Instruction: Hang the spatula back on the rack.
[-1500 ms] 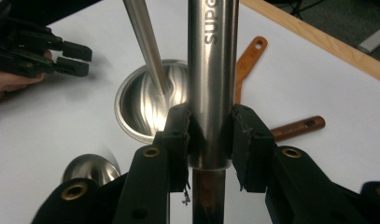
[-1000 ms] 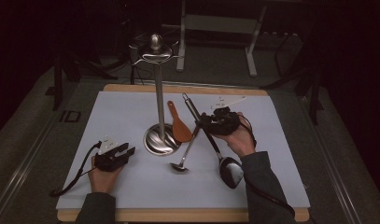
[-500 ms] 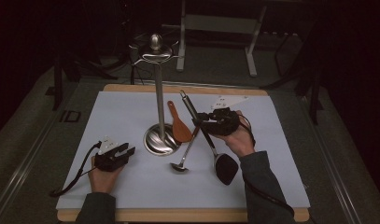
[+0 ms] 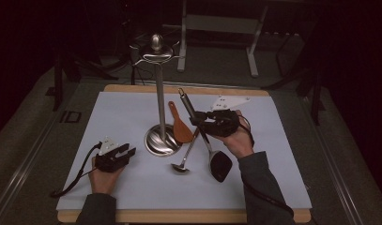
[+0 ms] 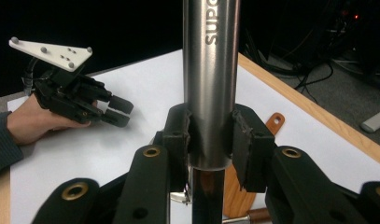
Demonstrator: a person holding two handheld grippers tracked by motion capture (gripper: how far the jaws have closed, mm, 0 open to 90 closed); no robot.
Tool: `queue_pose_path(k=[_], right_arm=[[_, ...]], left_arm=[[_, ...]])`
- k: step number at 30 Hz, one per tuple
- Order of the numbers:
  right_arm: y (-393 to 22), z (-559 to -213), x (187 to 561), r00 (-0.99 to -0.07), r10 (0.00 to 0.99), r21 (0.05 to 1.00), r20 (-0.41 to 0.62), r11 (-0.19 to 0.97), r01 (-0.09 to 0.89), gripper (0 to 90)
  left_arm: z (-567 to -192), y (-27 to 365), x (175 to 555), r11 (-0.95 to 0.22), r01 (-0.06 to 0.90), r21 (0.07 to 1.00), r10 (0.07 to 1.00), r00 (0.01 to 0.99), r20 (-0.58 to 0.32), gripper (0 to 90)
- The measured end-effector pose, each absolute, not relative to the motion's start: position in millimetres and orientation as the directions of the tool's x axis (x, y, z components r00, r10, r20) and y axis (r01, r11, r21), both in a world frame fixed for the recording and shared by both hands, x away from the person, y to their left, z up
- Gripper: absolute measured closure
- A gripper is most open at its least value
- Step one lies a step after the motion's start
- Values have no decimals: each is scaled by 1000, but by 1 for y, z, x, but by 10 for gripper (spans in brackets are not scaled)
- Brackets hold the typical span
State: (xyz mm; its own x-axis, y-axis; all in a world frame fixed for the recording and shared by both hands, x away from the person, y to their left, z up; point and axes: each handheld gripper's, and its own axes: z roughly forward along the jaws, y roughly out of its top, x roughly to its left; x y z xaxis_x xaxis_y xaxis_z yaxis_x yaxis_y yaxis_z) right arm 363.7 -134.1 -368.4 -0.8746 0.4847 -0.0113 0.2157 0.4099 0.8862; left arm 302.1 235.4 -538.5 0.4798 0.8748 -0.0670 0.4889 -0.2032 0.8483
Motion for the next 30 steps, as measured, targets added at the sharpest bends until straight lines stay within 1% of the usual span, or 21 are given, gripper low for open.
queue_pose_path(k=[6,19,30], right_arm=[[-133,-365,361,-876,481,898,-23,396,194,693],[-133,-361,360,-880,475,914,-7,361,187,693],[-130,-353,358,-882,471,926,-15,338,165,693]], left_arm=[[-538,235,302,-203,488,849,875,480,-67,619],[-538,235,302,-203,489,848,875,479,-67,618],[-538,235,302,-203,490,848,875,480,-67,618]])
